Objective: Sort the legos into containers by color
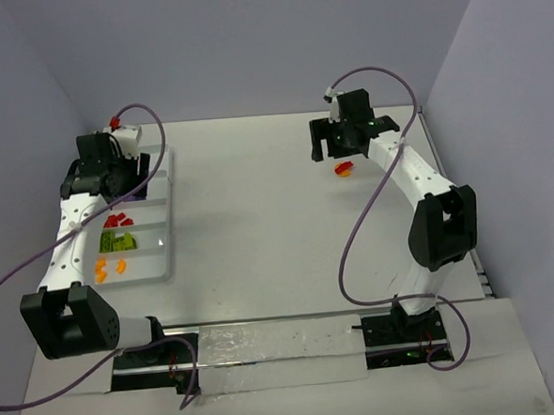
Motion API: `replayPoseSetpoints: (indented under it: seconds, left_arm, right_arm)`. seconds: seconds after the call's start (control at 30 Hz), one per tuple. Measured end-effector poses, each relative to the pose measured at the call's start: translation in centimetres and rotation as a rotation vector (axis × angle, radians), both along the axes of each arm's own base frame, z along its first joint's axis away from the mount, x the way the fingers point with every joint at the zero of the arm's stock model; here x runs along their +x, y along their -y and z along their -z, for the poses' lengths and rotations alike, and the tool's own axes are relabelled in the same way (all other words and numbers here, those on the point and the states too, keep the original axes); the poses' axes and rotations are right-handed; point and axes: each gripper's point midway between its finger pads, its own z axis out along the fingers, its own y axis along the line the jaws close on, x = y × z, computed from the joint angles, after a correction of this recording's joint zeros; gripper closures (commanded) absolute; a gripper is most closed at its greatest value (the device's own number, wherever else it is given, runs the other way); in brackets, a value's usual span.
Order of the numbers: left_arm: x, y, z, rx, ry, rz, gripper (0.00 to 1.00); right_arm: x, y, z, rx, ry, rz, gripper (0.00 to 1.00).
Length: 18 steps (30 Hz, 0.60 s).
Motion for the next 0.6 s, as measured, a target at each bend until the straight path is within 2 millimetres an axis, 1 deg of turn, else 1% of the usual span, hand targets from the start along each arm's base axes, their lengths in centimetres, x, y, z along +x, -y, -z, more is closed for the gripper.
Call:
replayPoseSetpoints:
  seconds: [0.07,0.1,0.23,0.33,0.43,0.6]
  left_arm:
    - [0.7,0.6,0.3,-0.015,0.005,-0.020,0.29]
    - [0.9,0.7,0.6,-0.023,0.003,-0.030,0.29]
    - [1.6,1.1,1.8,-0.048,-0.018,-0.061,0.29]
    - [2.0,1.5,2.0,-0.062,-0.015,-0.070,0.29]
    - [2.2,2.0,2.0,-0.069,-0.007,-0.064,0.30]
    - [2.4,2.8,2.3,-0.077,-0.014,-0.050,0.29]
  right_arm:
    - [1.0,1.8,1.3,-0.073,-0.015,0.058,0.24]
    - [1.3,2.5,2.3,-0.101,-0.030,0.078,0.26]
    - [1.9,5.3,6.5,-0.169,-0.140,0.170,0.29]
    - [1.9,7.4,8.8,-0.202,-0.204,0.253,0.30]
    - [2.0,8.9,9.7,-0.229,-0.225,0.306,0.32]
    - [2.1,9.0,10.7,-0.246,-0.241,0.291,0.35]
